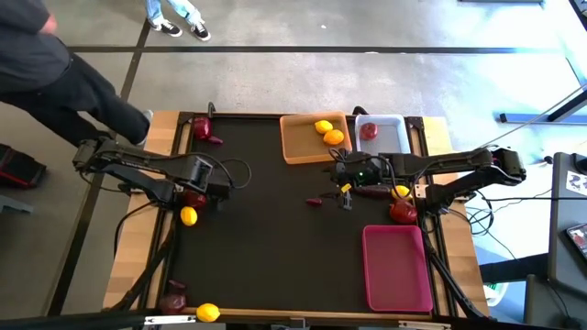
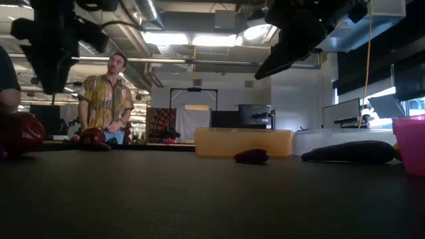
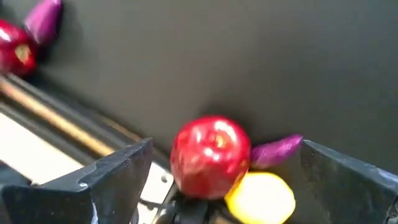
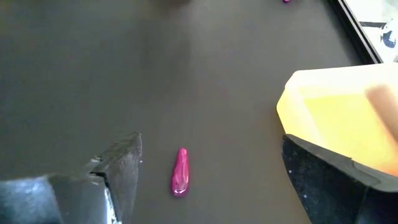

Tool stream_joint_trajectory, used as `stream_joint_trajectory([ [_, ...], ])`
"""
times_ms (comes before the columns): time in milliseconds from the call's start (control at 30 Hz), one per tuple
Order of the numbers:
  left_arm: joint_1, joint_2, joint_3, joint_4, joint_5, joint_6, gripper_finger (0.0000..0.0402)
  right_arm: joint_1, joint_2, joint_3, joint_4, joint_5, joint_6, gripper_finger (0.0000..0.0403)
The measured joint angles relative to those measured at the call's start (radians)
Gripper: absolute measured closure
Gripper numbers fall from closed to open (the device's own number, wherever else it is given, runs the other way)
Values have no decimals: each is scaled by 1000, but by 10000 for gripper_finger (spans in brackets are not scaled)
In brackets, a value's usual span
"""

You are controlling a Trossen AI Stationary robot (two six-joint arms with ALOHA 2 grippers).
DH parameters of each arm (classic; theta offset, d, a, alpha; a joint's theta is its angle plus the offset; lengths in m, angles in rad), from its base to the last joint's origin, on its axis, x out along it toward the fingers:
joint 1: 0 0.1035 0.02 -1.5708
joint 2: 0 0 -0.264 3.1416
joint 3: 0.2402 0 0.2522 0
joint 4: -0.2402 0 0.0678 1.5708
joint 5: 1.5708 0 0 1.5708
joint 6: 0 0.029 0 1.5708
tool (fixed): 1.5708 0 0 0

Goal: Sort produce into baskets
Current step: Put the red apple into the white bin

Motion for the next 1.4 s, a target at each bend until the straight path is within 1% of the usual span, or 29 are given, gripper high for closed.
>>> stream_joint_trajectory([
  [233, 27, 71, -41, -49, 109, 43, 9, 0, 0, 0, 1, 0, 0, 73],
  [400, 46, 140, -59, -96, 114, 92, 9, 0, 0, 0, 2, 0, 0, 73],
  [667, 84, 251, -102, -81, 114, 163, 9, 0, 0, 0, 1, 0, 0, 73],
  [800, 108, 295, -147, -14, 139, 199, 9, 0, 0, 0, -1, 0, 0, 73],
  [900, 123, 327, -172, 44, 140, 229, 9, 0, 0, 0, -1, 0, 0, 73],
  [1033, 148, 364, -193, 80, 140, 245, 10, 0, 0, 0, -2, 0, 0, 73],
  [1133, 157, 376, -203, 90, 138, 247, 23, 0, 0, 0, -3, 0, 0, 73],
  [1300, 155, 368, -196, 89, 138, 252, 83, 0, 0, 0, -3, 0, 0, 73],
  [1400, 149, 355, -168, 84, 138, 253, 87, 0, 0, 0, -4, 0, 0, 73],
])
